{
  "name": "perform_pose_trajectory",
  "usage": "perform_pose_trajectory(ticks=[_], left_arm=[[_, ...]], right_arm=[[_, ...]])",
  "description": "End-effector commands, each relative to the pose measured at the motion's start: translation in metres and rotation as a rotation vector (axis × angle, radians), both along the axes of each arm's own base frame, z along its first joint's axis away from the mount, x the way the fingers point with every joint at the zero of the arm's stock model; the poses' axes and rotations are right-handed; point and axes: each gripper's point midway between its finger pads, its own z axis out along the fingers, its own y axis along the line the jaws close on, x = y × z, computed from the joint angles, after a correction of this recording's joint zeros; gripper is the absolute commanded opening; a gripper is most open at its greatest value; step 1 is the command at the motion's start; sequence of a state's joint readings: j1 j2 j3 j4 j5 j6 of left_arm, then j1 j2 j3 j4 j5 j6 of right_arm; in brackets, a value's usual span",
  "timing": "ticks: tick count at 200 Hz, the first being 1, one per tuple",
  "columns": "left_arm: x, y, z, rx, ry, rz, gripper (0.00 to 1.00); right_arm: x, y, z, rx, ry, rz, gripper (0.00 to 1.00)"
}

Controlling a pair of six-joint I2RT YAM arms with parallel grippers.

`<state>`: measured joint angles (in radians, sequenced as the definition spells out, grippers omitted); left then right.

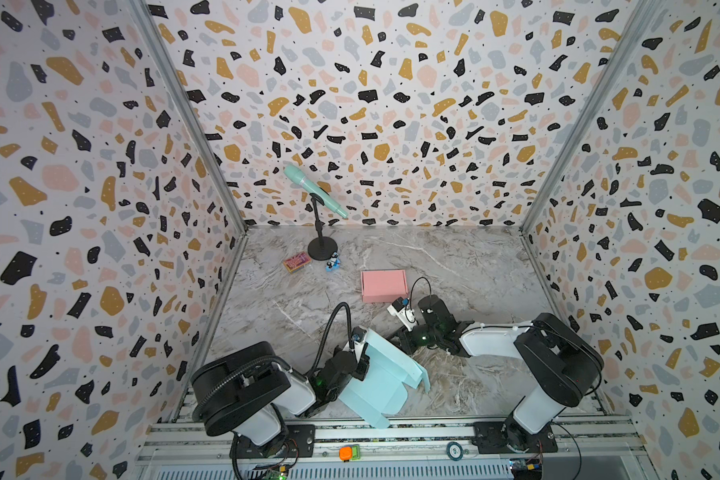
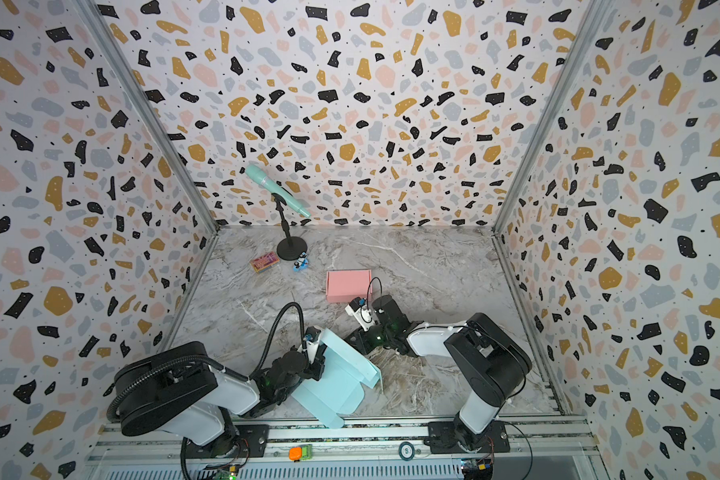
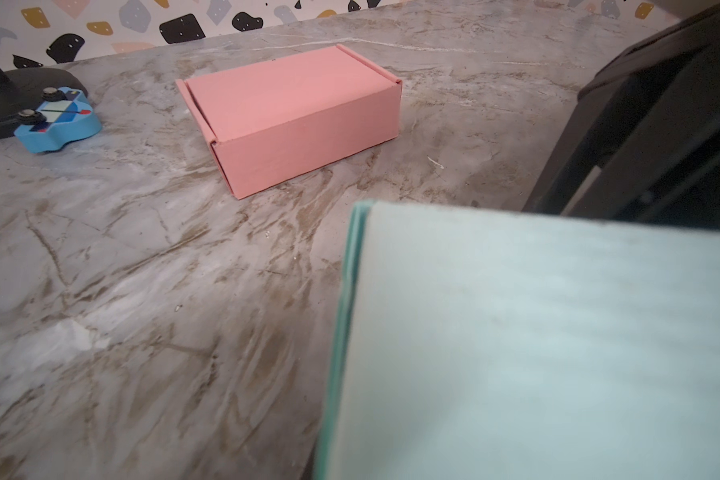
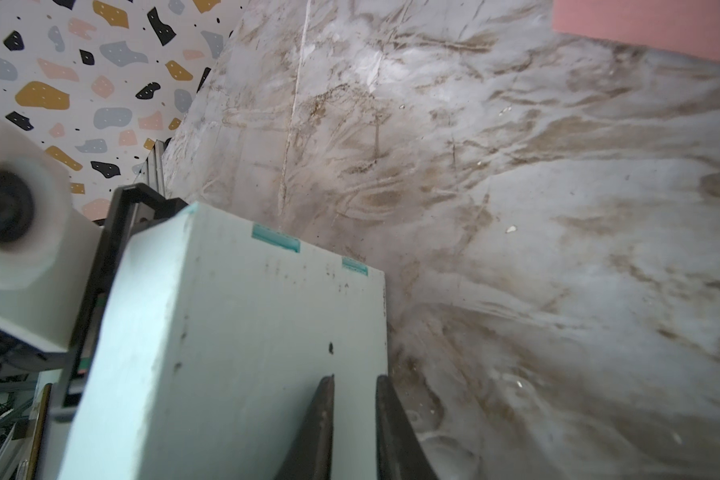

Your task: Fold the paper box

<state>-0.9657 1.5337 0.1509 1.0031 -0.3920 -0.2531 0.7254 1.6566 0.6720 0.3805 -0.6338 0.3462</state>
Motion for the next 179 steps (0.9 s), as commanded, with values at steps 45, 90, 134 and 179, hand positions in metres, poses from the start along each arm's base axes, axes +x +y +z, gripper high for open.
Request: perform_pose_trajectory(ticks=[45,90,134,179], left_arm=[[0.006,-0.008,0.014,-0.052,-0.037,-0.003,0.15],[0.000,-0.013,0.025,-0.097,-0.054,-0.051,0.20],[-0.001,-0.012,0.029,-0.103,-0.059,-0.051,0.20],[0.003,-0.014,0.036,-0.102,-0.075,-0.041,0.20]], right_arm=[[-0.014,-0.004,0.015,0.004,-0.011,0.024,0.22],[-0.003,-0.015,0.015,-0.006,-0.021,-0.021,0.23],[-0.002,-0.016,0.011,-0.011,-0.020,-0.034,0.23],[-0.001,-0.017,0.013,-0.014,-0.023,-0.038,0.23]])
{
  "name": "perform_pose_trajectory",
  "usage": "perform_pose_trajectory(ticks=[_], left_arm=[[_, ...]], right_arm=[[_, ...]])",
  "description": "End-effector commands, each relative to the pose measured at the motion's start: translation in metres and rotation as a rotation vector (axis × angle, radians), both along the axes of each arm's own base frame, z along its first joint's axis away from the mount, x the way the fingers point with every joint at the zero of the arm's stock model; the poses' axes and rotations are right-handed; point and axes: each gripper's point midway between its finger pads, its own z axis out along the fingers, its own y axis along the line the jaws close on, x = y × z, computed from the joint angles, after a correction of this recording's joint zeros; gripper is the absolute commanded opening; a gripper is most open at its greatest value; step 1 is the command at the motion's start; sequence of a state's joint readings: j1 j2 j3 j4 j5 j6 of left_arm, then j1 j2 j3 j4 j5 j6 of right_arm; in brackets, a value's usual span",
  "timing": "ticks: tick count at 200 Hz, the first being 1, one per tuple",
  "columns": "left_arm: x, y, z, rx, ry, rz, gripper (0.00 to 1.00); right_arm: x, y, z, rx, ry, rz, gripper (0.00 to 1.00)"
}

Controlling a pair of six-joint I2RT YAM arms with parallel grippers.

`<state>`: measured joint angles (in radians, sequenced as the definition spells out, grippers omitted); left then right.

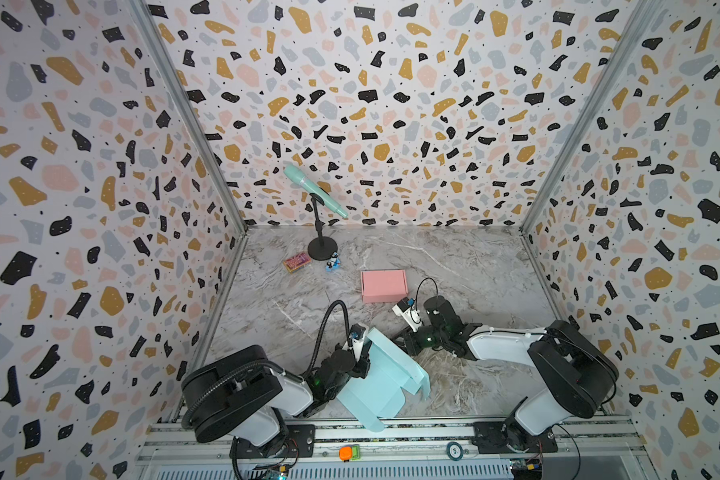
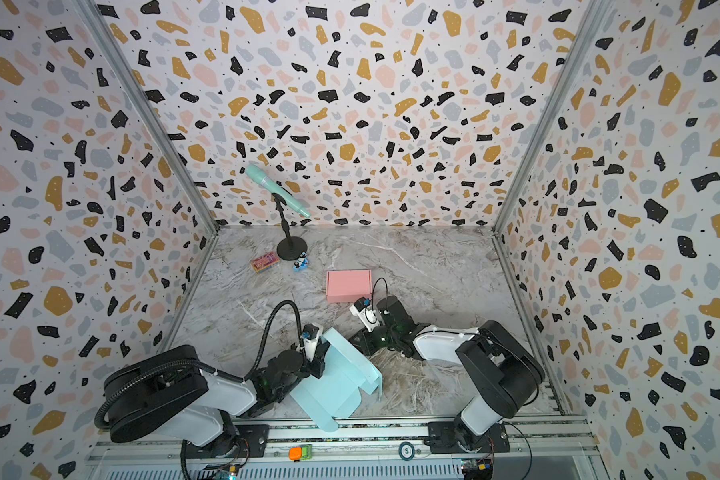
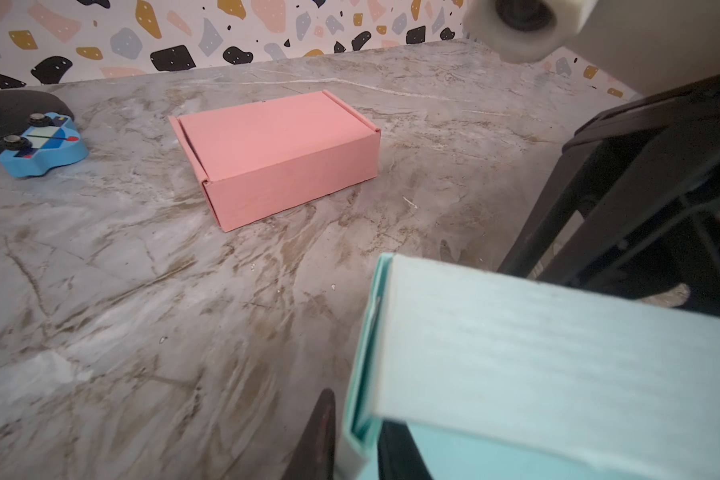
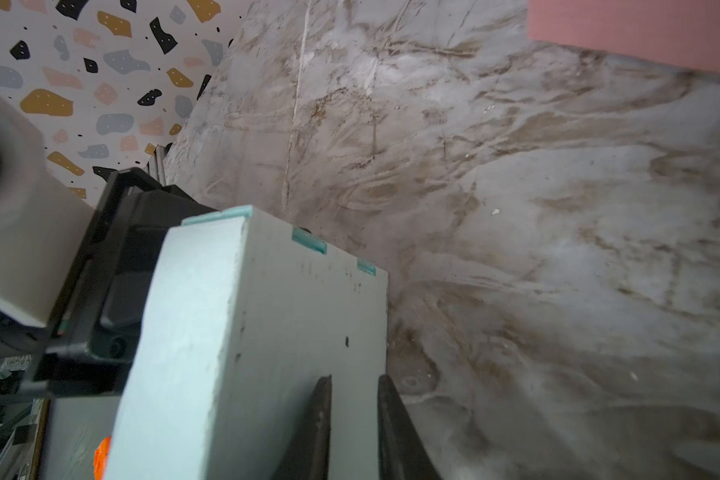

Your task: Fold the paper box

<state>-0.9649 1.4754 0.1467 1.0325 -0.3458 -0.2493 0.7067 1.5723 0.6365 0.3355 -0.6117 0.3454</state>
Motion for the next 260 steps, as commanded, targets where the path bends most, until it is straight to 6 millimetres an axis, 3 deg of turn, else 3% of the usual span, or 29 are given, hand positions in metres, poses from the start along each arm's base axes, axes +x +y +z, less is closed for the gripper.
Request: perform_pose_trajectory(ticks=[1,116,135,164,190,260], left_arm=[[0.005,-0.003,0.014,-0.028,-0.041,0.004,0.20],[0.004,0.001,0.019,-0.039,-0.047,0.016,0.11],[0.003,0.002,0.020,-0.043,-0.044,0.017,0.11],[0.004,0.007,0.021,-0.052,-0.039,0.042,0.11],[0.009,0.015,0.020,-0.050,-0.019,0.107,0.11],[0.013,0.032,0.030,-0.075,0.030,0.227,0.11]], right_arm=[[0.000,-0.003,0.003,-0.005,-0.010,-0.003,0.23],[0.004,-0.012,0.017,-0.030,-0.057,-0.043,0.23],[0.006,-0.024,0.032,-0.084,-0.110,-0.087,0.23],[0.009,-0.060,0.078,-0.112,-0.250,-0.232,0.28],[0.003,-0.084,0.107,-0.112,-0.320,-0.310,0.28],[-0.020,-0.098,0.124,-0.177,-0.395,-0.358,0.18]])
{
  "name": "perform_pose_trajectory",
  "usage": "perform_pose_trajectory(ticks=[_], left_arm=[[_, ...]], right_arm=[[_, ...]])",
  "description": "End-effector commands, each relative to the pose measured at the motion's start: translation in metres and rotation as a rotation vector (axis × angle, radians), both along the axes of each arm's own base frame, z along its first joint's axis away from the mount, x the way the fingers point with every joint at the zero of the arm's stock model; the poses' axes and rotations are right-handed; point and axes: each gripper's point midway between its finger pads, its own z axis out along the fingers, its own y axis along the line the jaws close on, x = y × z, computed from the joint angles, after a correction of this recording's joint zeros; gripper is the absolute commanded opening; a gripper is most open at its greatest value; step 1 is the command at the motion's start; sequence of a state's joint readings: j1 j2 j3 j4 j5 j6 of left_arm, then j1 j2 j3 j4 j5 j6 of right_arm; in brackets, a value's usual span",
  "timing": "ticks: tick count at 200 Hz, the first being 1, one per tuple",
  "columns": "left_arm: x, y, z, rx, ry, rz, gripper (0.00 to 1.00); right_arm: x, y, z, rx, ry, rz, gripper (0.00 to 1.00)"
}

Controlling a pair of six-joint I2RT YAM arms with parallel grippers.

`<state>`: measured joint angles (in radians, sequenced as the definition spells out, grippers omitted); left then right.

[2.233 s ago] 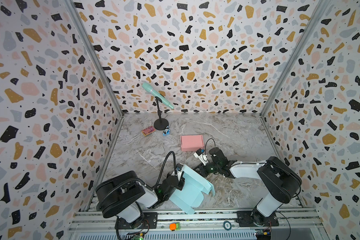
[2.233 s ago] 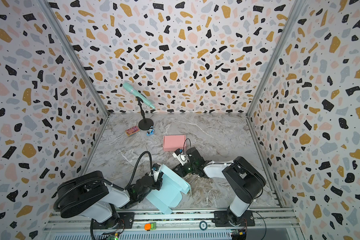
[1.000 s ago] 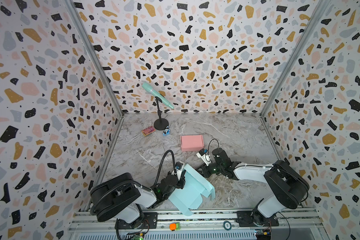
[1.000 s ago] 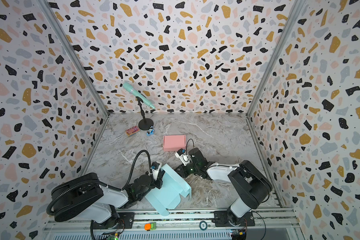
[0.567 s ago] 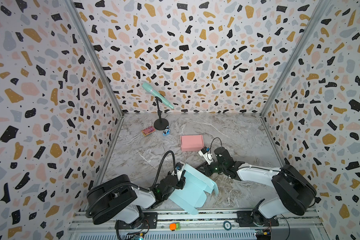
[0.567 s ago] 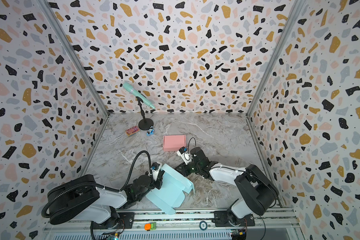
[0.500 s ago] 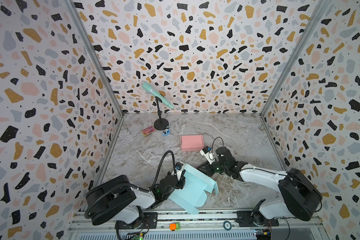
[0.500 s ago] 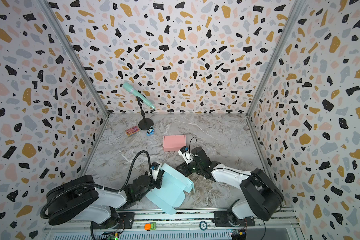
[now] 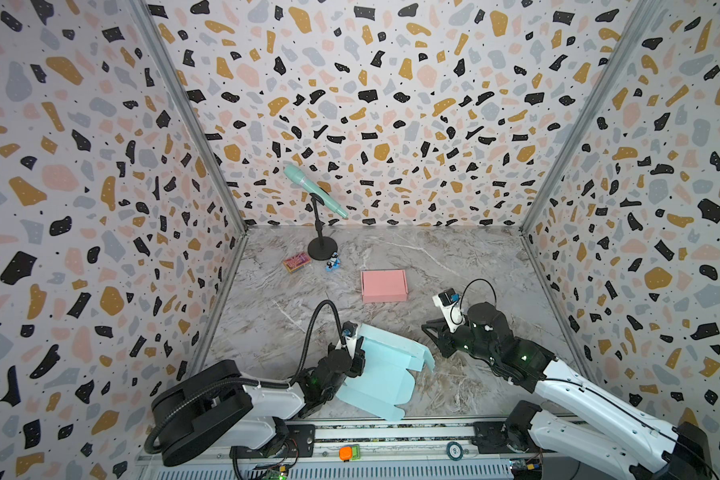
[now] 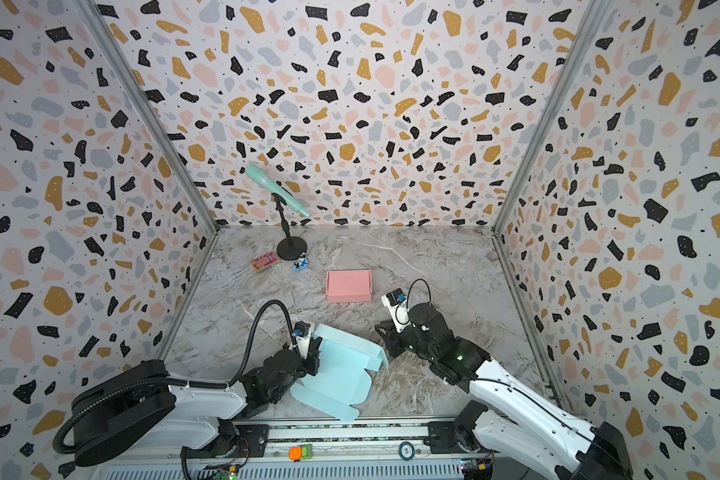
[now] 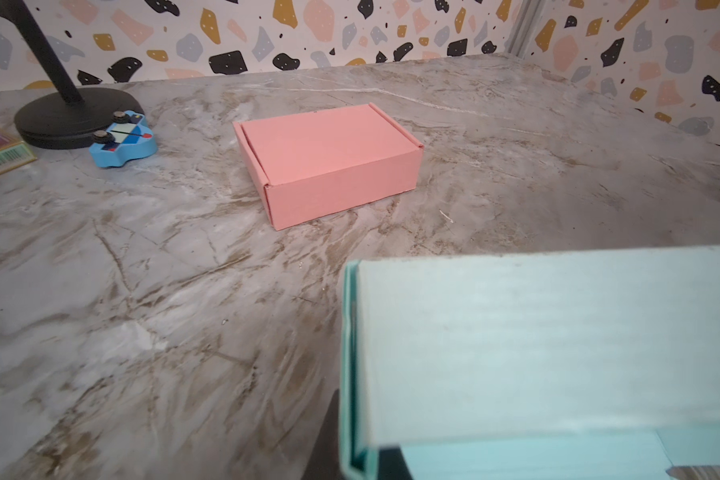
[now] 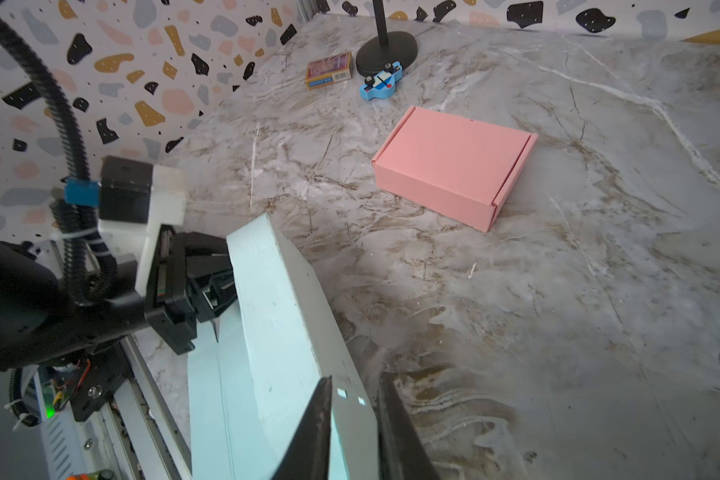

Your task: Fold the paper box

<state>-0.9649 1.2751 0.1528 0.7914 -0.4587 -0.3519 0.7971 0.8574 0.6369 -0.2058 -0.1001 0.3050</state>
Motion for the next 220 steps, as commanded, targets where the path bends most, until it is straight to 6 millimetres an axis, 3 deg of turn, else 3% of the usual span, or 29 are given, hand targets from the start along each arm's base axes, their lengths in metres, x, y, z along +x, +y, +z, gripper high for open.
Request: perform_pose_trajectory(ticks=[1,64,135,220], left_arm=[[0.009,0.007,0.016,-0.045,-0.003,0.089,0.11],[0.008,0.027,0.028,-0.073,0.009,0.183,0.11],[0.004,0.027,0.033,-0.098,0.005,0.160,0.11],[-0.001,0.021,0.035,-0.133,0.006,0.113,0.11]], right_arm=[[-0.002,-0.011,0.007,-0.057,-0.032,-0.062,0.18],[-0.023,0.013,0.018,-0.237,-0.157,-0.089,0.13],[-0.012,0.033,-0.007,-0.364,-0.177,-0.121,0.10],[-0.007,0.047,-0.023,-0.330,-0.161,-0.098,0.10]])
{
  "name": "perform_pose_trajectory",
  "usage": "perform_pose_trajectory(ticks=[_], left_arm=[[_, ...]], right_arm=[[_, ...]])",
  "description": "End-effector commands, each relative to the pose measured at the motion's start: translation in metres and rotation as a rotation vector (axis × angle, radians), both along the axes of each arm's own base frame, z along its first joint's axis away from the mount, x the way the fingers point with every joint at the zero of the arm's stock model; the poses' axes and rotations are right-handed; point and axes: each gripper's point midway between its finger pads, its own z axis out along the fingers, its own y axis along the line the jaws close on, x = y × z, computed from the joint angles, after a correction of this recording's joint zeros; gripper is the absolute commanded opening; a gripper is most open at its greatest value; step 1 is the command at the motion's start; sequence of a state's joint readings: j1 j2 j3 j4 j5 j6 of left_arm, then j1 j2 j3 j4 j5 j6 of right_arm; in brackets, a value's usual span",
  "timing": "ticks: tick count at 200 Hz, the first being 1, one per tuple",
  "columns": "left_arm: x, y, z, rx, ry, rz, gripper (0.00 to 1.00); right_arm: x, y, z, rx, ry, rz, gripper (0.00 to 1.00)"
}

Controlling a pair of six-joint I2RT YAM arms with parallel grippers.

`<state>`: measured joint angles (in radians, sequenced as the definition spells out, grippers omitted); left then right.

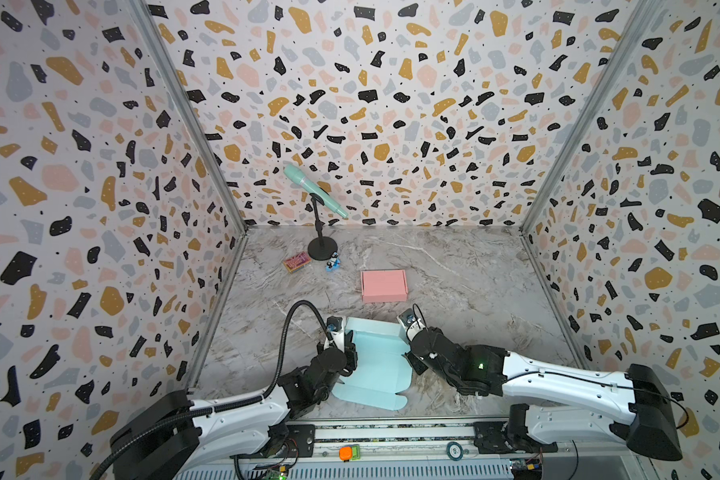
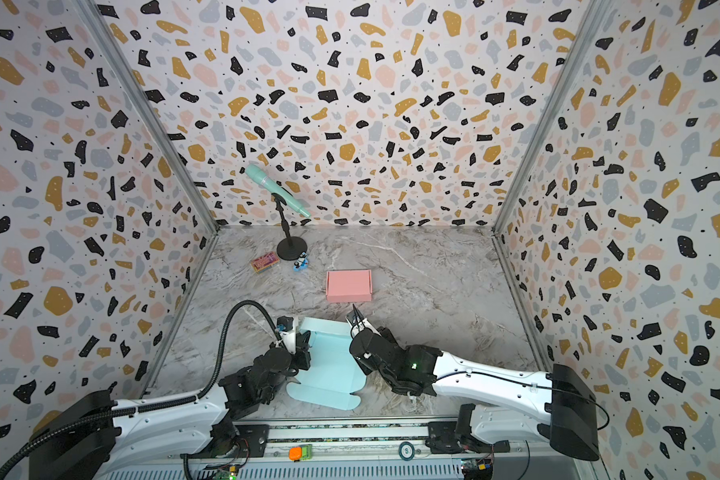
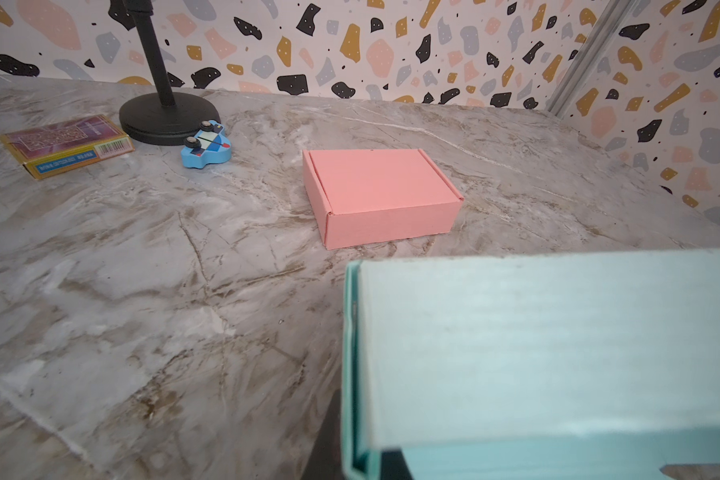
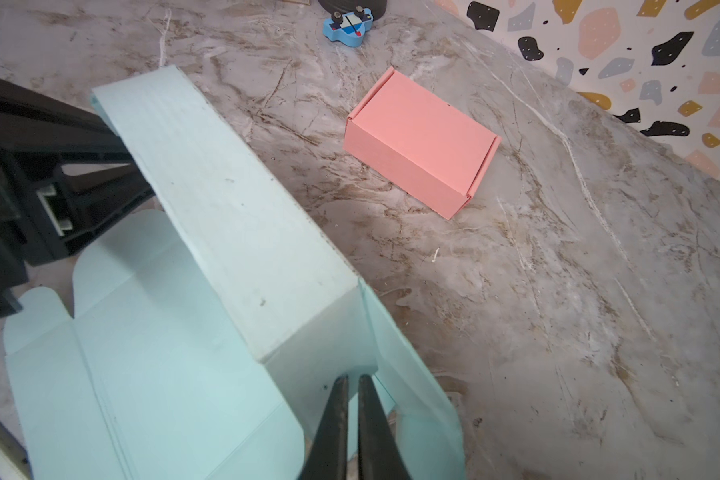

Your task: Fold the paper box

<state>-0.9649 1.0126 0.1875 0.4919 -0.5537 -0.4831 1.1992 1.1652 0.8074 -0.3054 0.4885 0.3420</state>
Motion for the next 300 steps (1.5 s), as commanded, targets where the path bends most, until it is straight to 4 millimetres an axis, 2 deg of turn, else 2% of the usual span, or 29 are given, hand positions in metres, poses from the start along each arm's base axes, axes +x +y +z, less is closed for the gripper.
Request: perform_pose_trajectory(ticks=[1,69,105,180,200,225,273,300], left_arm=[[-0.001,-0.005,0.005,-0.045,-0.016,-0.021,0.11],[-0.003,-0.014,0.011,-0.102,-0.005,-0.058,0.11],[-0.006,-0.019,0.016,-0.144,-0.001,-0.078,0.11],[-0.006,-0.013,0.019,-0.169,0.019,-0.046,0.09],[-0.005,-0.009,0.019,-0.165,0.030,-0.024,0.08],[-0.006,-0.005,0.024,-0.196,0.022,-0.015,0.08],[-0.004,-0.001,0.038,-0.218,0.027,-0.013,0.08],[-0.003,0.004,0.045,-0.247,0.044,-0.001,0.08]], right_arm=[[0.003,0.005,0.001,0.034,-0.009,-0.001,0.10],[0.001,0.019,0.004,0.099,-0.008,0.053,0.09],[-0.001,0.017,0.012,0.137,-0.029,0.068,0.08],[-0.005,0.002,0.022,0.161,-0.084,0.080,0.08],[-0.010,0.001,0.027,0.182,-0.093,0.114,0.08],[-0.026,0.008,0.036,0.244,-0.094,0.223,0.16],[-0.043,-0.009,0.060,0.417,-0.145,0.277,0.26],[-0.049,-0.024,0.069,0.520,-0.168,0.279,0.23]])
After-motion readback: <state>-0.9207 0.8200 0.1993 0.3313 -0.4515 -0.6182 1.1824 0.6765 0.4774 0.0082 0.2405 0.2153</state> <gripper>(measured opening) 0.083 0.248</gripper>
